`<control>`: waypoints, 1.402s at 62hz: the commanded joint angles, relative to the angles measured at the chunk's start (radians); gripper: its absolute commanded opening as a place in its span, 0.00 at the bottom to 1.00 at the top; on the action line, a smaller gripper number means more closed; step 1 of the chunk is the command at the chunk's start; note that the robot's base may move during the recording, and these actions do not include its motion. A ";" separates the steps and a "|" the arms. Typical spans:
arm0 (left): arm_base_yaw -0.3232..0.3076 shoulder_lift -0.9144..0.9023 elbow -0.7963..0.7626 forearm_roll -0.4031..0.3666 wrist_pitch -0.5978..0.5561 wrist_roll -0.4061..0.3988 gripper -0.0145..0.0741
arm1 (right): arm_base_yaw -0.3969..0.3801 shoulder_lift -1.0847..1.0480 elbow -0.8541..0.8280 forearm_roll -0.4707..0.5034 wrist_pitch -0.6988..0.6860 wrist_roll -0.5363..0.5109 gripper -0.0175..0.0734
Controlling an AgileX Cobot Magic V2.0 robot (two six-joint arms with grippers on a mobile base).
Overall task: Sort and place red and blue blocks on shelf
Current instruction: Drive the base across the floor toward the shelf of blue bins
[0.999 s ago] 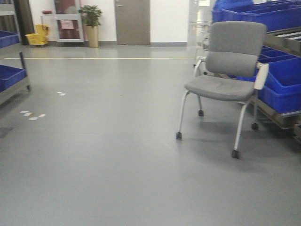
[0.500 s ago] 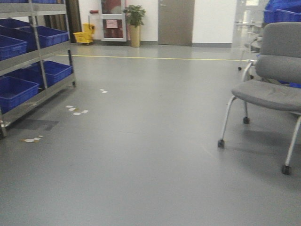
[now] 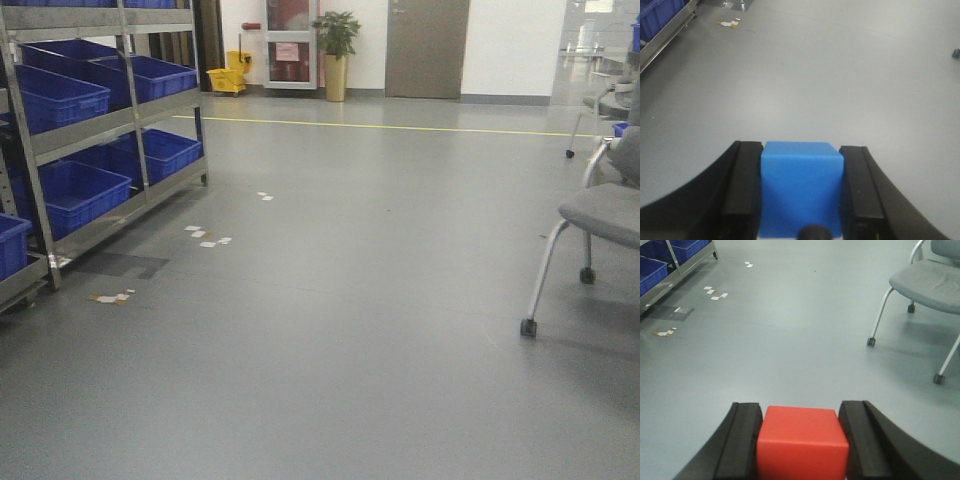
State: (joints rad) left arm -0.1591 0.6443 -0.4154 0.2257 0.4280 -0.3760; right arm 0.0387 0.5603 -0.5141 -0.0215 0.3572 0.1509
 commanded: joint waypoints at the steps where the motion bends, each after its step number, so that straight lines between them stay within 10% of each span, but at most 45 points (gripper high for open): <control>1: 0.002 0.008 -0.036 0.005 -0.074 -0.003 0.30 | -0.007 0.001 -0.027 -0.011 -0.090 -0.009 0.25; 87: 0.002 0.008 -0.036 0.005 -0.074 -0.003 0.30 | -0.007 0.001 -0.027 -0.011 -0.090 -0.009 0.25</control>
State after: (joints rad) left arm -0.1591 0.6443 -0.4161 0.2257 0.4280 -0.3740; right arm 0.0387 0.5603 -0.5141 -0.0215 0.3572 0.1509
